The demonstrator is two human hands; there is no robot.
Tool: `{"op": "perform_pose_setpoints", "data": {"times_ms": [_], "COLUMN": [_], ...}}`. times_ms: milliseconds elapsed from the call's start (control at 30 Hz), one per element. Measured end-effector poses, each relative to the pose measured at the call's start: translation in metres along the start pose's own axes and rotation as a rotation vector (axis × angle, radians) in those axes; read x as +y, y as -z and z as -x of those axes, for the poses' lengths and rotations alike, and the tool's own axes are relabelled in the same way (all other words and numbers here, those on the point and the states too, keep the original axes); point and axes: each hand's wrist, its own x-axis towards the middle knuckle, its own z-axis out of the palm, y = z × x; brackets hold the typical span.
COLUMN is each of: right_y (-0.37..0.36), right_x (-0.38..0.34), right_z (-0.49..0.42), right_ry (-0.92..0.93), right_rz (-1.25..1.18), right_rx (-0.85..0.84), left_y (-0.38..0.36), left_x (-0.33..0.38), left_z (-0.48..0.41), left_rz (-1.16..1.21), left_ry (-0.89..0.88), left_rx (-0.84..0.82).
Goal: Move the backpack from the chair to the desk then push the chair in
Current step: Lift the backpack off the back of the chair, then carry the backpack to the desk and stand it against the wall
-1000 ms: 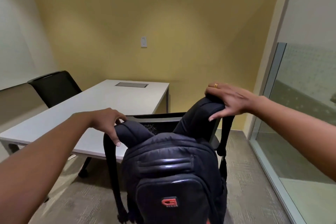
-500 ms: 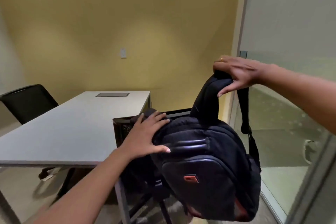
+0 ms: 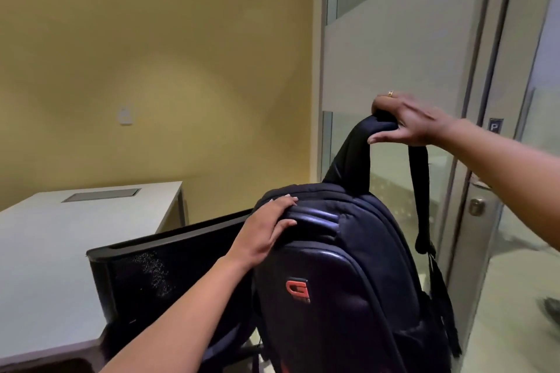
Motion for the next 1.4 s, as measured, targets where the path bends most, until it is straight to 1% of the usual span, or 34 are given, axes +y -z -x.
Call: {"op": "perform_pose_setpoints", "data": {"times_ms": [100,267,333,367,433,500,567,667,767,833,933,1000,1067,1133,1267,1400], "right_y": [0.006,0.019,0.019,0.015,-0.002,-0.031,-0.064,-0.1,-0.112,-0.119,-0.126,-0.13,-0.138,-0.15,-0.171,-0.178], "right_x": [0.028,0.063,0.066,0.064,0.051,0.028,0.01,0.003,0.011,0.019,0.029,0.035,0.045,0.056,0.079,0.107], "right_z": [0.018,0.051,0.069,0.081,0.103,0.117,0.12,0.119,0.113,0.108,0.1,0.095,0.094,0.095,0.097,0.089], "right_ry": [-0.1,-0.276,-0.304,-0.309,-0.32,-0.335,-0.361,-0.438,-0.475,-0.465,-0.433,-0.39,-0.342,-0.284,-0.209,-0.182], "right_rz": [0.012,0.067,0.115,0.147,0.167,0.093,0.025,-0.064,-0.163,-0.165,-0.074,0.014,0.074,0.083,0.085,0.073], "right_rx": [0.012,-0.129,-0.131,-0.098,0.024,0.123,0.148,0.147,0.202,0.225,0.275,0.297,0.274,0.234,0.189,0.146], "left_y": [-0.02,-0.06,-0.07,-0.074,-0.081,-0.088,-0.094,-0.102,-0.106,-0.108,-0.114,-0.115,-0.122,-0.133,-0.156,-0.174], "left_x": [0.009,0.033,0.04,0.044,0.049,0.057,0.065,0.07,0.068,0.064,0.052,0.043,0.031,0.018,0.002,-0.004], "left_z": [-0.035,-0.082,-0.097,-0.104,-0.114,-0.124,-0.133,-0.141,-0.145,-0.15,-0.162,-0.166,-0.163,-0.156,-0.154,-0.174], "left_rz": [-0.117,-0.304,-0.358,-0.379,-0.415,-0.441,-0.473,-0.551,-0.588,-0.571,-0.58,-0.538,-0.503,-0.483,-0.455,-0.417], "left_ry": [-0.063,-0.099,-0.119,-0.128,-0.147,-0.188,-0.243,-0.335,-0.345,-0.33,-0.317,-0.287,-0.223,-0.165,-0.127,-0.077], "left_rx": [0.045,0.153,0.156,0.152,0.132,0.117,0.117,0.185,0.188,0.179,0.133,0.076,0.033,0.01,-0.025,0.005]}}
